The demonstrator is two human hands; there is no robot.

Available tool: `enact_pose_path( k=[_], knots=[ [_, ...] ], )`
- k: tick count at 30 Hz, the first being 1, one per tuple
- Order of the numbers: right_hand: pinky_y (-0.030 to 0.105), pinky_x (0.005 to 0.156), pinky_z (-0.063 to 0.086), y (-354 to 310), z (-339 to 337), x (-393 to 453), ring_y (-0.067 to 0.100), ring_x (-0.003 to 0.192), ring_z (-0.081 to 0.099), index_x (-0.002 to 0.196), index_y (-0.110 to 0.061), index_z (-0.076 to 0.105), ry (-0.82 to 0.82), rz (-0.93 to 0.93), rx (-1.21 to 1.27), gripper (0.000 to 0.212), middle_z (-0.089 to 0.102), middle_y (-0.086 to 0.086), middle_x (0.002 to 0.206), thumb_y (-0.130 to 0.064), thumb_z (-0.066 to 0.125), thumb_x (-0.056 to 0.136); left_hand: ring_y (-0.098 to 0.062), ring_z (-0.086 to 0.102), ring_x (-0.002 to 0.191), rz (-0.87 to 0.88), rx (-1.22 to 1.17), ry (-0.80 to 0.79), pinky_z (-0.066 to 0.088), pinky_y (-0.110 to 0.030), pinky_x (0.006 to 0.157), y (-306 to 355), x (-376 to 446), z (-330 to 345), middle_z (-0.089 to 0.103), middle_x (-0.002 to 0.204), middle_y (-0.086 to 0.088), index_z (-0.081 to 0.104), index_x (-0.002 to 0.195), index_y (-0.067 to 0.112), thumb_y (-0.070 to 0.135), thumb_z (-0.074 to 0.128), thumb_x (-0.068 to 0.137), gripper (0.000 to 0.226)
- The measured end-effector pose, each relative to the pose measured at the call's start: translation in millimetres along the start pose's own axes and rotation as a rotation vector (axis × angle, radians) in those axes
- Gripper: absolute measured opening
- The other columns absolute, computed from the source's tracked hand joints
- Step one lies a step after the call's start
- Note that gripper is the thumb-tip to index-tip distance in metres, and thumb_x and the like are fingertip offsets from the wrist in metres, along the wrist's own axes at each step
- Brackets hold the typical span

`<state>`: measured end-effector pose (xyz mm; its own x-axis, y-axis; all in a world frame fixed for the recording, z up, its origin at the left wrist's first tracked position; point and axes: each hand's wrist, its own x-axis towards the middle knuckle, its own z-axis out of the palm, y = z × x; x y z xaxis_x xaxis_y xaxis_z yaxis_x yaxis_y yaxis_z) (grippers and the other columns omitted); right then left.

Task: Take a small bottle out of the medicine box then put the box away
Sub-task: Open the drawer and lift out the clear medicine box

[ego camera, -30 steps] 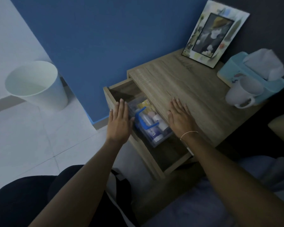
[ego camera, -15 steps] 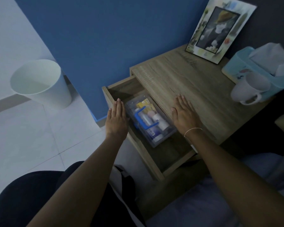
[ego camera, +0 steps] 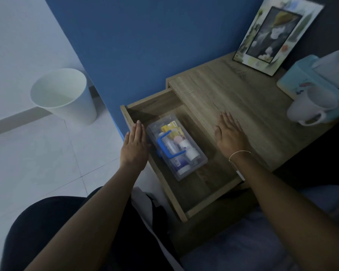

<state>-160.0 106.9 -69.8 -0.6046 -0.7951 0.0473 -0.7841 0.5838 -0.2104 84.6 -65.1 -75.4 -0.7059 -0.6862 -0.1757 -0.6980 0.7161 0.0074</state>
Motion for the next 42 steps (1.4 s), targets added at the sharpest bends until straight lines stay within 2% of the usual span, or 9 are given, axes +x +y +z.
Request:
enact_pose_path(
  k=[10, 15, 19, 22, 25, 27, 33, 37, 42],
  knots=[
    [0.041, 0.122, 0.013, -2.1, -6.4, -2.5, 0.024, 0.148, 0.018, 0.148, -0.005, 0.028, -0.004, -0.003, 0.034, 0.052, 0.027, 0.013, 0.157, -0.028, 0.028, 0.103, -0.027, -0.012, 0.147, 0.017, -0.050, -0.026, -0.003, -0.043, 0.118, -3.1, 1.9, -3.4, -0.011, 0.160, -0.011, -0.006, 0.151, 0.010, 0.041, 0.027, 0.100, 0.068],
    [0.041, 0.112, 0.033, -35.9, -9.8, -28.5, 0.028, 0.135, 0.044, 0.135, -0.005, 0.049, 0.243, -0.080, 0.158, 0.042, 0.050, 0.017, 0.143, -0.025, 0.048, 0.098, -0.029, -0.009, 0.147, 0.106, -0.044, 0.058, -0.007, -0.043, 0.116, -4.2, 13.7, -13.1, -0.006, 0.160, -0.013, 0.001, 0.151, 0.010, 0.037, 0.032, 0.101, 0.066],
    [0.035, 0.107, 0.037, -72.4, 13.4, -60.8, 0.020, 0.133, 0.046, 0.138, -0.012, 0.044, 0.186, -0.111, 0.251, 0.048, 0.049, 0.010, 0.144, -0.038, 0.041, 0.098, -0.025, -0.009, 0.147, 0.208, -0.105, 0.071, -0.008, -0.036, 0.114, 5.9, 33.7, -16.8, -0.005, 0.161, -0.011, 0.003, 0.151, 0.011, 0.036, 0.030, 0.101, 0.062],
    [0.039, 0.111, 0.033, -85.2, 38.2, -80.1, 0.021, 0.141, 0.034, 0.144, -0.016, 0.034, 0.054, 0.040, 0.257, 0.060, 0.035, 0.009, 0.154, -0.052, 0.035, 0.096, -0.024, -0.008, 0.148, 0.233, -0.194, 0.029, -0.004, -0.035, 0.114, 20.2, 50.6, -11.9, -0.006, 0.161, -0.010, 0.002, 0.151, 0.012, 0.040, 0.030, 0.101, 0.064],
    [0.044, 0.113, 0.027, -91.3, 56.3, -90.7, 0.023, 0.148, 0.013, 0.152, -0.019, 0.006, -0.074, 0.253, 0.258, 0.084, 0.005, 0.009, 0.162, -0.066, 0.037, 0.089, -0.024, -0.008, 0.147, 0.226, -0.251, -0.013, -0.002, -0.036, 0.116, 32.5, 64.3, -2.9, -0.007, 0.161, -0.010, -0.001, 0.151, 0.013, 0.043, 0.028, 0.100, 0.066],
    [0.047, 0.113, 0.028, -95.6, 59.5, -90.5, 0.027, 0.148, 0.010, 0.151, -0.021, -0.007, -0.089, 0.373, 0.281, 0.096, -0.003, 0.010, 0.162, -0.068, 0.044, 0.085, -0.024, -0.009, 0.147, 0.217, -0.246, -0.020, -0.002, -0.038, 0.117, 37.1, 71.8, 3.3, -0.008, 0.161, -0.011, -0.002, 0.151, 0.012, 0.046, 0.025, 0.100, 0.067],
    [0.047, 0.106, 0.042, -117.0, 61.6, -83.6, 0.030, 0.142, 0.029, 0.152, -0.024, -0.004, -0.075, 0.647, 0.519, 0.100, 0.010, 0.011, 0.160, -0.058, 0.059, 0.082, -0.027, -0.001, 0.148, 0.126, -0.303, -0.052, 0.001, -0.044, 0.118, 37.6, 90.1, 17.1, -0.001, 0.161, -0.012, 0.000, 0.151, 0.013, 0.059, 0.021, 0.095, 0.076],
    [0.040, 0.093, 0.048, -129.3, 63.6, -78.9, 0.028, 0.134, 0.042, 0.151, -0.032, -0.007, -0.012, 0.789, 0.824, 0.100, 0.022, 0.010, 0.156, -0.044, 0.066, 0.083, -0.035, 0.029, 0.139, 0.069, -0.373, -0.037, 0.025, -0.056, 0.110, 36.4, 94.6, 16.3, 0.030, 0.152, -0.014, 0.015, 0.148, 0.021, 0.067, 0.029, 0.090, 0.076],
    [0.042, 0.098, 0.049, -146.5, 62.3, -80.7, 0.027, 0.129, 0.049, 0.153, -0.024, 0.000, 0.093, 0.946, 0.849, 0.099, 0.039, 0.012, 0.148, -0.042, 0.067, 0.083, -0.036, 0.038, 0.129, 0.013, -0.496, -0.082, 0.038, -0.055, 0.103, 33.6, 94.4, 11.0, 0.036, 0.145, -0.015, 0.024, 0.144, 0.020, 0.069, 0.040, 0.085, 0.079]
  ],
)
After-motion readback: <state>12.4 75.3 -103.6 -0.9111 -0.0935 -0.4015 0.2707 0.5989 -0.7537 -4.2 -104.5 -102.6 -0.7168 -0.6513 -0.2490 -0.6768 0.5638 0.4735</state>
